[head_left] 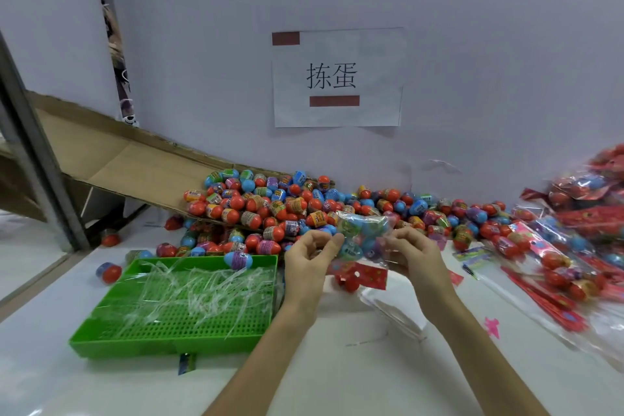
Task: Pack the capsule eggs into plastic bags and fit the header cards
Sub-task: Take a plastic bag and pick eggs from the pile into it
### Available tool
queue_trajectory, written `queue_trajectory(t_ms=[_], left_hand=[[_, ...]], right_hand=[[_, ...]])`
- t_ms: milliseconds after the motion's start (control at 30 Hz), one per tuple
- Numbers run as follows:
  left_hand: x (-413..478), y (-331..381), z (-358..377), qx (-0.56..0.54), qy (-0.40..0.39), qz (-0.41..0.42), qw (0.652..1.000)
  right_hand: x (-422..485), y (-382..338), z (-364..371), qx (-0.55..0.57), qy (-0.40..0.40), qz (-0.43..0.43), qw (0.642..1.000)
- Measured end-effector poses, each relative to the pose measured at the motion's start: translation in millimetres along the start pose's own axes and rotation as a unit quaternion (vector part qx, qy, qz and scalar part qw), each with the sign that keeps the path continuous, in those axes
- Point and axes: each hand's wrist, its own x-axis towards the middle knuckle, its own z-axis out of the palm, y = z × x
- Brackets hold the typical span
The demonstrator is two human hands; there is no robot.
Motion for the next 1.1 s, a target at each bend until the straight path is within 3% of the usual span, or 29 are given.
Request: queue_trajectory(t_ms=[133,267,467,600,933,1100], left_hand=[[0.9,0.0,-1.4,0.039,-0.003,0.039,0.998],[-1.7,-3.3,1.1,0.125,-0.036,0.107,0.986],[-5.0,-4.8,2.6,0.181,-0.066,0.154,0.969],[-4.0,-6.3,2.1,0.138,-0.111,0.121,0.977],[2.4,-7.7,-2.1,0.049,-0.076,0.020,0.996],[2.4,-7.0,-2.9,0.053,-0.082,0.039,0.994]], right_hand=[[-2.6,3.8,2.0,-0.127,0.010,-0.041,0.991],[-6.2,-2.4,1.8,-0.109,-0.009,-0.142,0.984],[-10.2,-1.9,2.7,-0.191,-0.080,-0.189,0.960],[-8.8,-2.4,1.1,-0.151,-0.068,-0.178,0.970],[-10.8,-11.1,-1.0,-0.112,-0.090,-0.117,0.983],[-14.8,-16.5,-2.1,-0.096,-0.130,-0.090,0.983]])
